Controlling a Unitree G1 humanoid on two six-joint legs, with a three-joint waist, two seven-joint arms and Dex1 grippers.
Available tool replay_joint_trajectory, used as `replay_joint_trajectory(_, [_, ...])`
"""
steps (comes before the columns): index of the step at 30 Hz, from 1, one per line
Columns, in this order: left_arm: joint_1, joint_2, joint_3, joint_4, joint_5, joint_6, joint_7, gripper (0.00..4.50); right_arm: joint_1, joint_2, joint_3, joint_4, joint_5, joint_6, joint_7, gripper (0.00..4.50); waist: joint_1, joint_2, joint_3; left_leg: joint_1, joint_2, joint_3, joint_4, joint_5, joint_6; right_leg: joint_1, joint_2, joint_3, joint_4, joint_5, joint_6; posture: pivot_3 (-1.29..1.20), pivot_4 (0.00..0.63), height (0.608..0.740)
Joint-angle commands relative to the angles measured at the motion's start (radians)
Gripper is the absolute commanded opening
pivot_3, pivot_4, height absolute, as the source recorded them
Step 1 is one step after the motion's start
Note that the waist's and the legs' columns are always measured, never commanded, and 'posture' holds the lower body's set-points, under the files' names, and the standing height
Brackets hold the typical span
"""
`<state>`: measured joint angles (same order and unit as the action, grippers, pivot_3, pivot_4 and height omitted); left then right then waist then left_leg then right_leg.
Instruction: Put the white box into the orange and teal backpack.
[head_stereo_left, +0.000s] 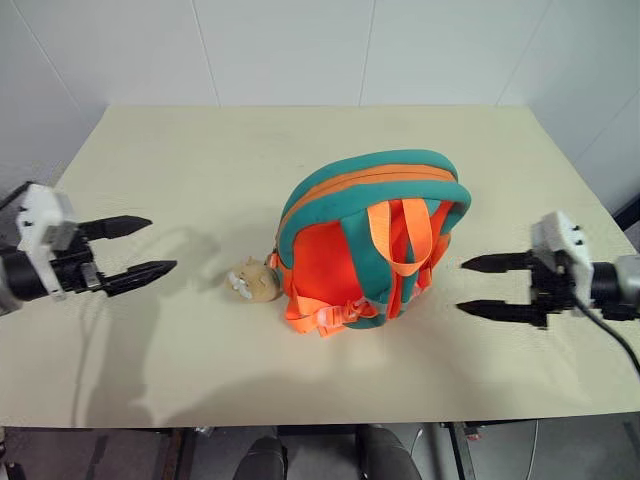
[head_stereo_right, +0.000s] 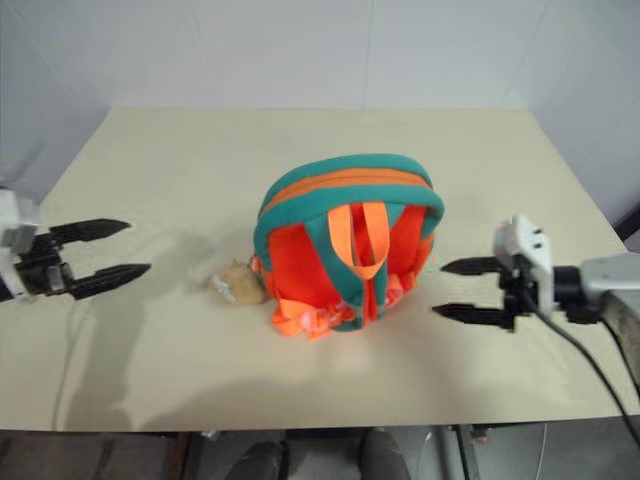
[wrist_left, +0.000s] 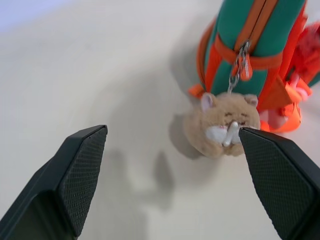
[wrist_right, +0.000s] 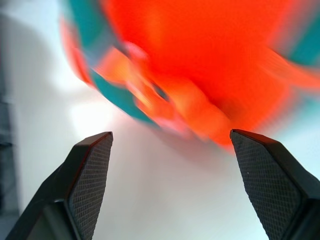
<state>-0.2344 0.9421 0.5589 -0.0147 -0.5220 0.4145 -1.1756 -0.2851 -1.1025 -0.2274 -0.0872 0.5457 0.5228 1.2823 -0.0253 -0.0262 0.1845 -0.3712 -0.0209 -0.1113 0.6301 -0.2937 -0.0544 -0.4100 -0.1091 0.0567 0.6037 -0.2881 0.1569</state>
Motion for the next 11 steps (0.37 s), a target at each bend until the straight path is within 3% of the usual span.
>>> replay_joint_trajectory(1, [0.007,-0.007,0.049,0.032,-0.053,-0.094,-0.072,4.5,-0.033,0.0,-0.053,0.095,-0.052,-0.107,-0.023,4.47,-0.001,0.0,0.0,0.0,0.0,0.0,0.0,0.0,0.0,0.0,0.0,0.0,0.0,0.0,0.0,0.0,0.15,0.74])
replay_joint_trajectory(6, [0.029,0.007,0.038,0.085,-0.078,-0.143,-0.171,4.5,-0.017,0.048,-0.125,0.132,-0.017,-0.125,-0.045,4.47,-0.003,0.0,0.0,0.001,0.0,0.001,0.0,0.0,0.0,0.0,0.0,0.001,0.001,0.0,0.0,0.0,0.15,0.74])
replay_joint_trajectory(11, [0.035,0.019,0.058,0.092,-0.093,-0.143,-0.172,4.5,-0.035,0.089,-0.116,0.13,-0.02,-0.156,-0.068,4.47,-0.002,0.0,0.0,0.001,0.0,0.001,0.0,0.0,0.0,0.0,0.0,0.001,0.0,0.0,0.0,0.0,0.15,0.74])
